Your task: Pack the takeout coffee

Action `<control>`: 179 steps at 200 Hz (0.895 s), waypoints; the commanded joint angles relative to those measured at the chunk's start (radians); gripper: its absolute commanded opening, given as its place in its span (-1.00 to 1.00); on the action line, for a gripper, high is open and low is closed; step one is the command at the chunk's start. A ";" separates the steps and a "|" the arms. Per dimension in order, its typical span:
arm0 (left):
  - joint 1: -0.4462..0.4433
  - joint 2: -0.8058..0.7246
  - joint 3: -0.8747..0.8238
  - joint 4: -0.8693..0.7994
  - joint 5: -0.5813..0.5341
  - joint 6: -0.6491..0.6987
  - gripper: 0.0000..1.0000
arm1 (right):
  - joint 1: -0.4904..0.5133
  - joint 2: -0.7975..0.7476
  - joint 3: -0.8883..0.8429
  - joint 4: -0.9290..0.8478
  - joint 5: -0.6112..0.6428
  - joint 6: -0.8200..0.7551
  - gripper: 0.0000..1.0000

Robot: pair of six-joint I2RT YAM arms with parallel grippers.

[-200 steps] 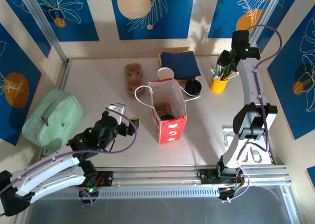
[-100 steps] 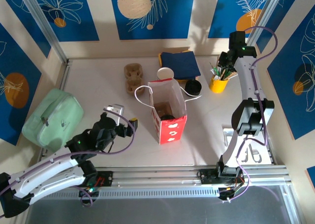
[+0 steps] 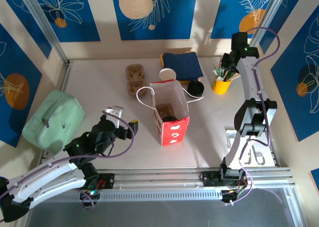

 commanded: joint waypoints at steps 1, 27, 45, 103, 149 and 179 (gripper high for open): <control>0.008 -0.008 -0.002 0.001 0.012 -0.005 0.99 | 0.006 0.012 0.004 -0.011 0.000 -0.012 -0.58; 0.009 -0.007 -0.001 0.002 0.013 -0.005 0.99 | 0.007 0.009 0.002 -0.015 0.003 -0.014 -0.64; 0.008 -0.006 0.003 0.001 0.013 -0.004 0.99 | 0.013 -0.006 -0.013 -0.005 0.014 -0.019 -0.65; 0.008 0.003 0.015 -0.007 0.009 0.000 0.99 | 0.014 -0.067 -0.021 -0.018 -0.002 -0.018 -0.89; 0.008 0.016 0.022 -0.005 0.009 0.004 0.99 | 0.013 -0.119 -0.009 -0.059 0.003 -0.027 -1.00; 0.009 0.019 0.023 -0.004 0.010 0.003 0.99 | 0.013 -0.150 0.028 -0.114 0.029 -0.042 -1.00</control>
